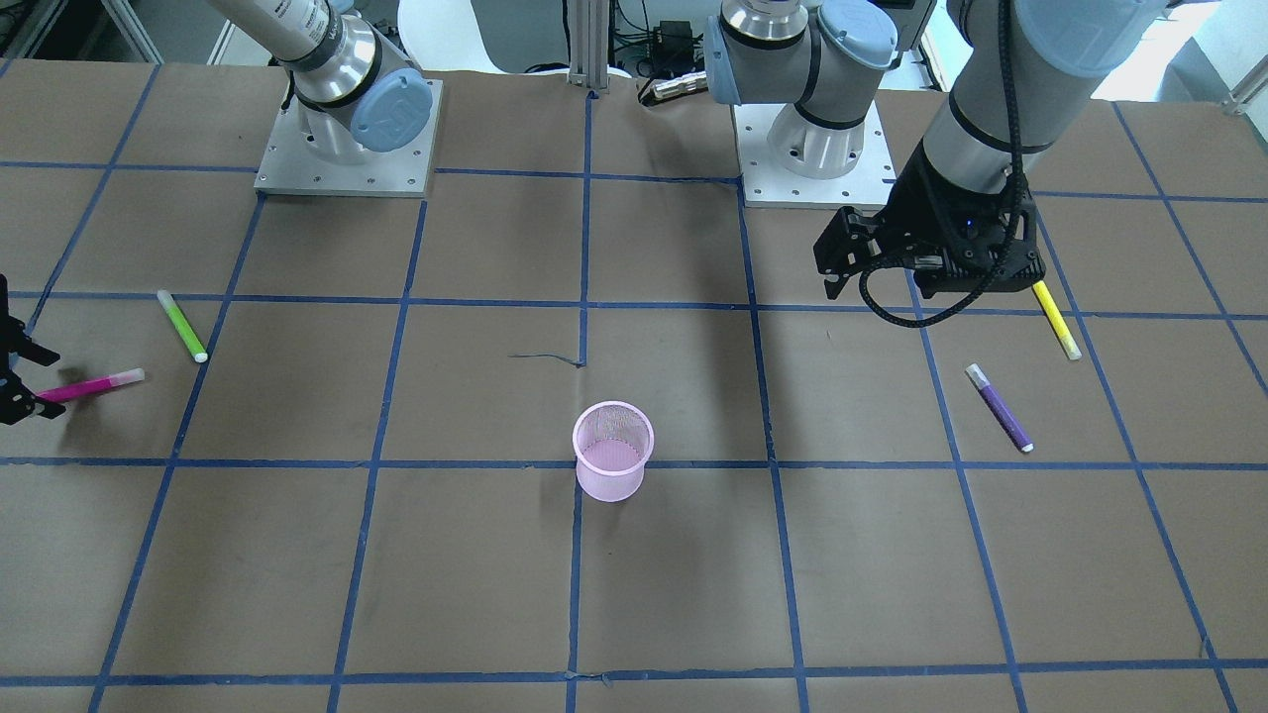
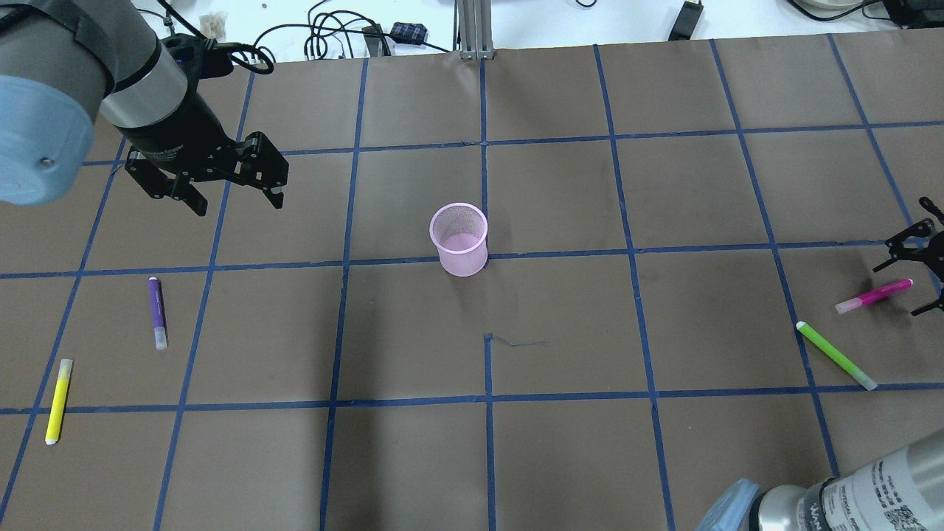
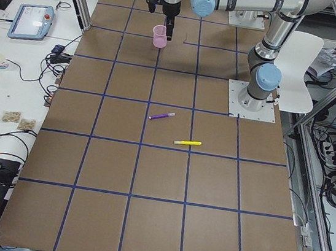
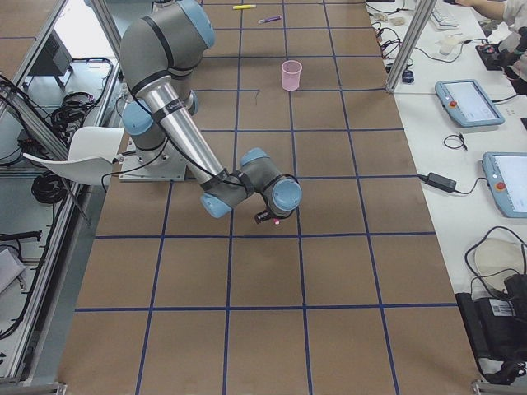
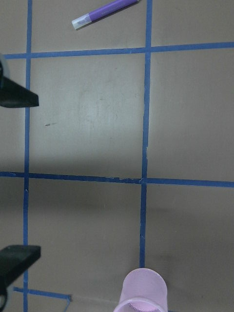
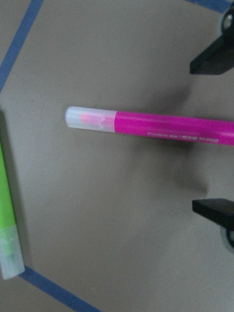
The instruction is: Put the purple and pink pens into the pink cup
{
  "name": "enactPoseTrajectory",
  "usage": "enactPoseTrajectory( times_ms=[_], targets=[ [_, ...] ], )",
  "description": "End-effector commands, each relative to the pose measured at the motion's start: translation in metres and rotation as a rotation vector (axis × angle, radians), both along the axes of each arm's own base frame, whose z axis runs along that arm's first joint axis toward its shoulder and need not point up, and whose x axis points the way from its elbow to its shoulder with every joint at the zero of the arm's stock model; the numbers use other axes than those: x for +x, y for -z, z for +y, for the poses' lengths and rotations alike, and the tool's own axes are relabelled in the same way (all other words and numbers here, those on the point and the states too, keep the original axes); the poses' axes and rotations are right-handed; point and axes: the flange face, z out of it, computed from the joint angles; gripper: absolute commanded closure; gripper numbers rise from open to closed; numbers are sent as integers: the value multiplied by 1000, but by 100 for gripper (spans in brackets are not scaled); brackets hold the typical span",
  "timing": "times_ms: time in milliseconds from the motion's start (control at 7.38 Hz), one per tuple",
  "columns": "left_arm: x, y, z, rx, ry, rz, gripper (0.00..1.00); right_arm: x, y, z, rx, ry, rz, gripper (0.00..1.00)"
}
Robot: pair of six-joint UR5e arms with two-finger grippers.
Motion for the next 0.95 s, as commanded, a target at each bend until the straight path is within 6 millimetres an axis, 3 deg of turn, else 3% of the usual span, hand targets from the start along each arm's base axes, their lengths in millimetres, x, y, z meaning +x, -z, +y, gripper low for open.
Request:
enactPoseTrajectory(
  times_ms=[0, 407, 678, 814],
  targets=[
    [1, -1, 0, -4, -1, 0, 0, 0, 1, 0, 14, 40, 0, 37],
    [5, -5, 0, -3, -10, -3, 0, 0, 1, 0, 12, 40, 0, 38],
    [14, -9, -5, -21, -27, -2, 0, 0, 2, 0, 13, 39, -3, 48],
    [13, -17, 2, -37, -26, -7, 0, 1, 2, 0, 14, 39, -4, 50]
  ],
)
